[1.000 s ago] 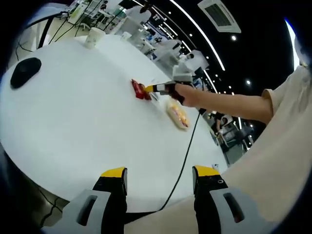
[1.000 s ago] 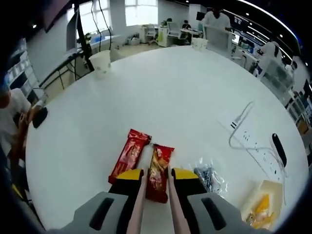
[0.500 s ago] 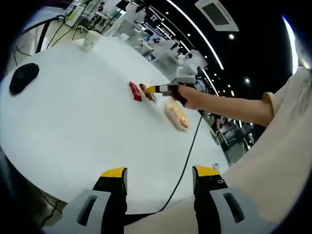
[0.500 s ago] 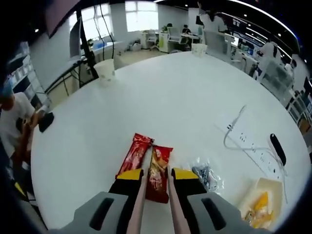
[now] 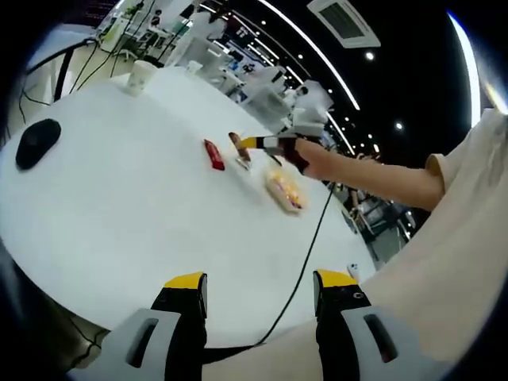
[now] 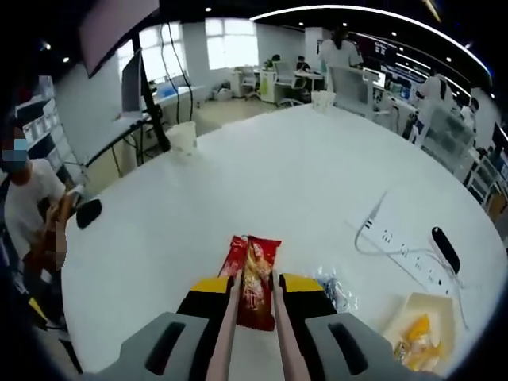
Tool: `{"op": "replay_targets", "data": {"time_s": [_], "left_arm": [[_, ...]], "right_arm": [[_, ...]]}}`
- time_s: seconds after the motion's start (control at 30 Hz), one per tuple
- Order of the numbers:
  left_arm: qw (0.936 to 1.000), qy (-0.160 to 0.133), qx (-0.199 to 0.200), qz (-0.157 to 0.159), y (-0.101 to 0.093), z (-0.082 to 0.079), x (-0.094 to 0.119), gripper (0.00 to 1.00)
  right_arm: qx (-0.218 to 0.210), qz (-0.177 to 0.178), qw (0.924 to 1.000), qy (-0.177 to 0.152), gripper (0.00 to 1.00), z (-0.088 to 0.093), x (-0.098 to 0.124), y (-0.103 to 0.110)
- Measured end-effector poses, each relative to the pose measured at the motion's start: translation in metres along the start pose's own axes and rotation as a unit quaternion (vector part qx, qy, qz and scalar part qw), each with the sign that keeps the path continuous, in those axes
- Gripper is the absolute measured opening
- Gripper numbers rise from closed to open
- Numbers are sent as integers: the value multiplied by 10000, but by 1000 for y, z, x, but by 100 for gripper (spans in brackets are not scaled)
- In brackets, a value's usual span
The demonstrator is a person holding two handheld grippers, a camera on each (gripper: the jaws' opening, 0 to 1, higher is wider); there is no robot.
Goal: Place the target food into the container with the food tongs after gripping and lifting it, then release it inside without dropping or visibly crushing the food.
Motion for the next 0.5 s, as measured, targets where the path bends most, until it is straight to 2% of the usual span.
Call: {"op": "replay_targets", "data": {"time_s": [0.5], "left_arm": [[9997,-68,-214,19,-14,0,1,53]], "right_arm": [[-144,33,9992,-361,22,-2,39,0]]}}
Point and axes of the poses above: the point that each gripper's makers call its tool centre point, and the gripper's own axes: x roughly backward along the fingers, y roughly to its left, z roughly out of its underside, the point moved 9 cm from there along x, roughly backward along the fingers, and after that the axes turned 13 degrees about y, right-handed, at the moved point
